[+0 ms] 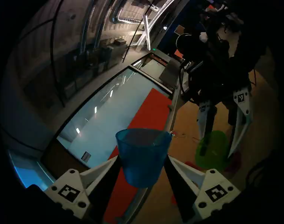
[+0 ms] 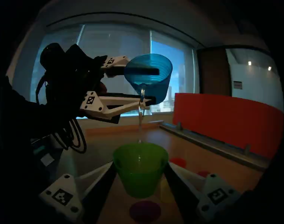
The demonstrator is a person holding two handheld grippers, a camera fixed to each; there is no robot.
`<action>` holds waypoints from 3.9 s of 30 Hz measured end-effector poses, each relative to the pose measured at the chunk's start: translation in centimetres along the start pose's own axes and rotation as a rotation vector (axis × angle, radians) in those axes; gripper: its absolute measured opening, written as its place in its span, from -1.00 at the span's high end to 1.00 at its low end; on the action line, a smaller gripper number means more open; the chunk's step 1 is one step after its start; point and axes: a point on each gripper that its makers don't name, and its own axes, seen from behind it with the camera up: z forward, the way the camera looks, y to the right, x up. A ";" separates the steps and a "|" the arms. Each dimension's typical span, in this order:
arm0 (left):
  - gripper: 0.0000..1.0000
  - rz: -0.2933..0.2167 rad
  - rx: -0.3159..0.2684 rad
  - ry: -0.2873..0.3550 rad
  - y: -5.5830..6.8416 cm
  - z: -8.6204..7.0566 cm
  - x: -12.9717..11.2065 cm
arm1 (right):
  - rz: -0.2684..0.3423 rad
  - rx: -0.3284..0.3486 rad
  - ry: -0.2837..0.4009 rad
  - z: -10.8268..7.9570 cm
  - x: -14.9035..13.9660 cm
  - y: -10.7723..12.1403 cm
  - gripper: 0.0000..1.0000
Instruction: Pour water
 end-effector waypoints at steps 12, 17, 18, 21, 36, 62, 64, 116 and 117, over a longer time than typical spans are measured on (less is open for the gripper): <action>-0.57 0.036 0.007 0.000 -0.1 0.0 0.1 | 0.001 -0.004 0.002 -0.1 0.0 0.1 -0.76; -0.57 0.048 0.014 0.004 -0.2 0.0 0.2 | -0.002 -0.005 0.000 -0.1 0.0 0.1 -0.76; -0.57 0.050 0.014 0.004 -0.3 0.0 0.2 | -0.002 -0.005 0.000 -0.1 0.0 0.1 -0.76; -0.57 0.058 0.016 0.004 -0.3 -0.1 0.2 | -0.001 -0.007 0.001 -0.1 0.1 0.1 -0.77; -0.57 0.099 0.025 0.013 -0.8 -0.2 0.8 | -0.003 -0.010 0.006 -0.2 0.4 -0.1 -0.76; -0.57 0.184 0.038 0.011 -1.1 -0.3 1.8 | -0.015 -0.015 0.013 -0.6 0.8 0.0 -0.76; -0.57 0.187 0.040 0.014 -1.1 -0.3 1.9 | -0.016 -0.015 0.013 -0.6 0.8 0.0 -0.76; -0.57 0.372 0.086 0.013 -2.1 -0.4 2.8 | -0.028 -0.021 0.016 -0.6 1.3 -0.1 -0.76; -0.58 0.376 0.088 0.013 -2.1 -0.4 2.8 | -0.028 -0.021 0.016 -0.6 1.3 -0.1 -0.76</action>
